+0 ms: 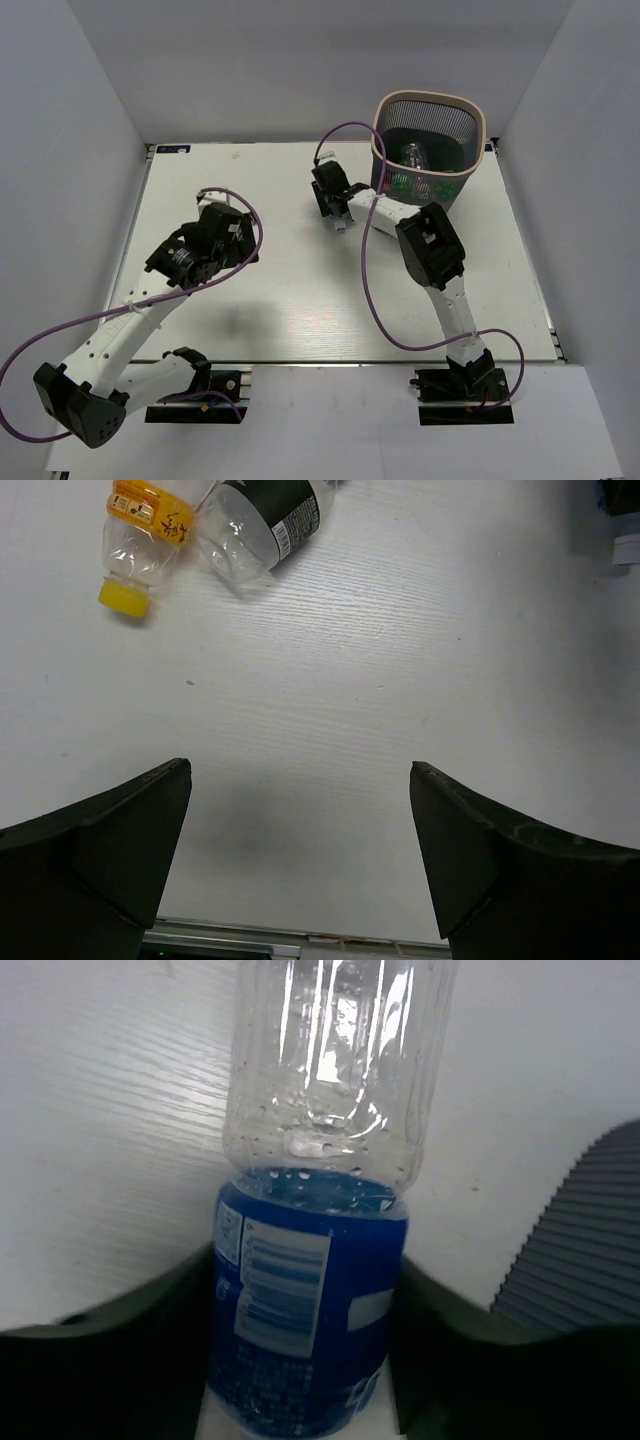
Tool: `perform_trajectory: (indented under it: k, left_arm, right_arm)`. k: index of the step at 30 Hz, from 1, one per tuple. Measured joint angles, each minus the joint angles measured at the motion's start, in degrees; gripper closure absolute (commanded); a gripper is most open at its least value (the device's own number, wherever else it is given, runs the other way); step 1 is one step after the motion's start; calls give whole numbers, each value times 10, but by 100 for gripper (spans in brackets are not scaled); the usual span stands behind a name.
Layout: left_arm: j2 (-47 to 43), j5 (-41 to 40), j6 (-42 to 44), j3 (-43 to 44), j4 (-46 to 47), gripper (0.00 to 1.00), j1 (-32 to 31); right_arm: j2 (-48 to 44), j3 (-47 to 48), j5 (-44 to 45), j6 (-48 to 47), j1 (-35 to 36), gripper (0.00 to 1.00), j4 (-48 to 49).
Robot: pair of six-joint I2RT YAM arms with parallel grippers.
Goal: Put the plastic bottles in the bin
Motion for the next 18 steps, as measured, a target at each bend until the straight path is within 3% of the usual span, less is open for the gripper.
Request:
perform_trajectory:
  k: [3, 5, 11, 18]
  left_arm:
    - [0, 0, 5, -1, 6, 0, 0]
    - [0, -1, 11, -3, 13, 0, 0]
    - [9, -8, 57, -31, 48, 0, 2]
    - [54, -33, 126, -41, 98, 0, 6]
  right_arm:
    - [-6, 0, -50, -12, 0, 87, 6]
    - [-16, -3, -102, -22, 0, 97, 3]
    - [-92, -51, -255, -59, 1, 100, -14]
    - [-267, -53, -355, -81, -7, 100, -15]
